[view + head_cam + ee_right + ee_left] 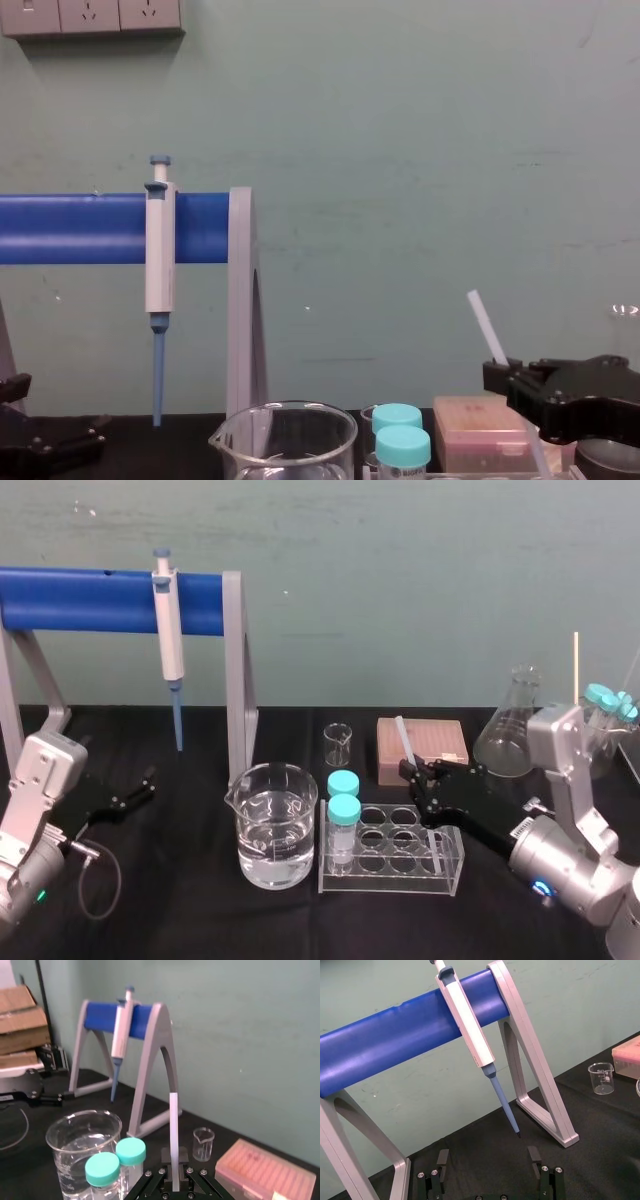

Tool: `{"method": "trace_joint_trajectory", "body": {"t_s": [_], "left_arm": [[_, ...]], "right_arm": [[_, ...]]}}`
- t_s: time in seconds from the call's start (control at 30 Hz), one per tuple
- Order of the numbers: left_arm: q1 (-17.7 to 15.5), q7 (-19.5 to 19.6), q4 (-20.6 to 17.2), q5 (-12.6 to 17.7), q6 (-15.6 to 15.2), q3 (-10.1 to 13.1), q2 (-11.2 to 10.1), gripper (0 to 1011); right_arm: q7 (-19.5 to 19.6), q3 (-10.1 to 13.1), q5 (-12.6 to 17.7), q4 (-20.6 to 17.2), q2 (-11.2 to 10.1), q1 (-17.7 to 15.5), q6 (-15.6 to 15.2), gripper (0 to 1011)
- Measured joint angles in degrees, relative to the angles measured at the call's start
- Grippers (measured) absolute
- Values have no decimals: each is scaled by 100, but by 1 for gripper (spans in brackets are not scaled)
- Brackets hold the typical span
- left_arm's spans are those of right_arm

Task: Pick up the stirring rod with one hand, then place it down.

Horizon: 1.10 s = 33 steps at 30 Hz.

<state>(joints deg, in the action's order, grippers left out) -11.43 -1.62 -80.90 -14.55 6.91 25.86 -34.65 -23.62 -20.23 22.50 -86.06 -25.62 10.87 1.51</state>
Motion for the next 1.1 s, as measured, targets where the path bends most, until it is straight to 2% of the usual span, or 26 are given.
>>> {"method": "trace_joint_trajectory", "body": {"t_s": [0.27, 0.37, 0.4, 0.53, 0.77, 1.1], "left_arm": [[0, 0, 0, 0, 0, 0, 0, 1000], [0, 0, 0, 0, 0, 0, 0, 1000], [0, 0, 0, 0, 0, 0, 0, 1000], [0, 0, 0, 0, 0, 0, 0, 1000], [0, 0, 0, 0, 0, 0, 0, 1000], [0, 0, 0, 0, 0, 0, 0, 1000]], "right_arm": [[-115, 256, -50, -31, 50, -325, 841, 67], [-153, 423, 45, -64, 131, -446, 1149, 67], [-153, 423, 45, -64, 131, -446, 1149, 67], [-294, 616, 279, -112, 268, -506, 1460, 67], [-444, 861, 627, -358, 409, -438, 1641, 67], [-504, 1061, 679, -672, 364, -388, 1754, 67]]}}
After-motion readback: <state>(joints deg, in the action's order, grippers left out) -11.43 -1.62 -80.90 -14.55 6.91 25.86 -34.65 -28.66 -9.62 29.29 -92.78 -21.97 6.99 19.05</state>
